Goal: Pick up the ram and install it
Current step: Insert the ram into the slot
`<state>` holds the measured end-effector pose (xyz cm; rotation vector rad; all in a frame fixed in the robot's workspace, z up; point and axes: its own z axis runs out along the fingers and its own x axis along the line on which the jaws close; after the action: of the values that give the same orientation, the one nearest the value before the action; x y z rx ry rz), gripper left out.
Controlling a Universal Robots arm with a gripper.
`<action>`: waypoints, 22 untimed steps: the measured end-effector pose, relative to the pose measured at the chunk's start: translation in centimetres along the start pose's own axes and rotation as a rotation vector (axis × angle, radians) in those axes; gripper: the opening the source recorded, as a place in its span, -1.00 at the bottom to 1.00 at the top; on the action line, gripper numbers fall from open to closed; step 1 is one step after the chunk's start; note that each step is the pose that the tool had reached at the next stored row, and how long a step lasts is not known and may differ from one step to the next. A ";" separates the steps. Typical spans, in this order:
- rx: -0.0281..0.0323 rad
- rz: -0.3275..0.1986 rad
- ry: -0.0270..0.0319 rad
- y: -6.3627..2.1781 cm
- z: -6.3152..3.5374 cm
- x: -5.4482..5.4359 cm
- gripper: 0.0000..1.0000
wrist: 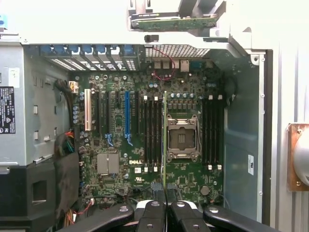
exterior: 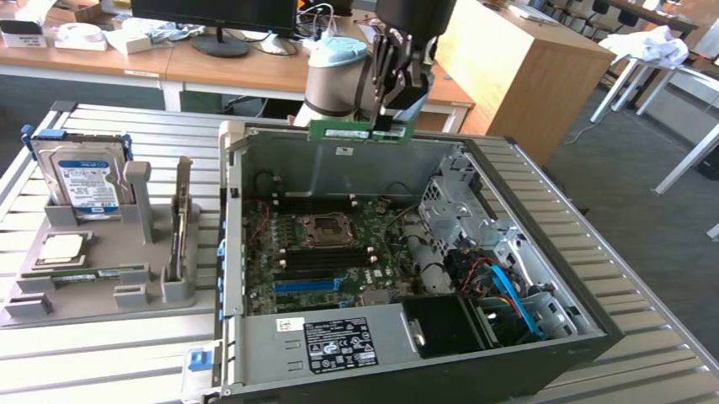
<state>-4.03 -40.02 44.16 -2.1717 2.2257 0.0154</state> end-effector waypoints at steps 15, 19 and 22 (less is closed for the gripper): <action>0.0000 0.000 0.0000 0.04 2.72 0.1 -0.76; -0.0001 0.000 0.0001 0.05 3.44 0.1 -0.76; 0.0000 0.000 0.0000 0.06 3.99 0.1 -0.76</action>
<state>-4.02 -40.01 40.16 -2.1717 2.2257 0.0154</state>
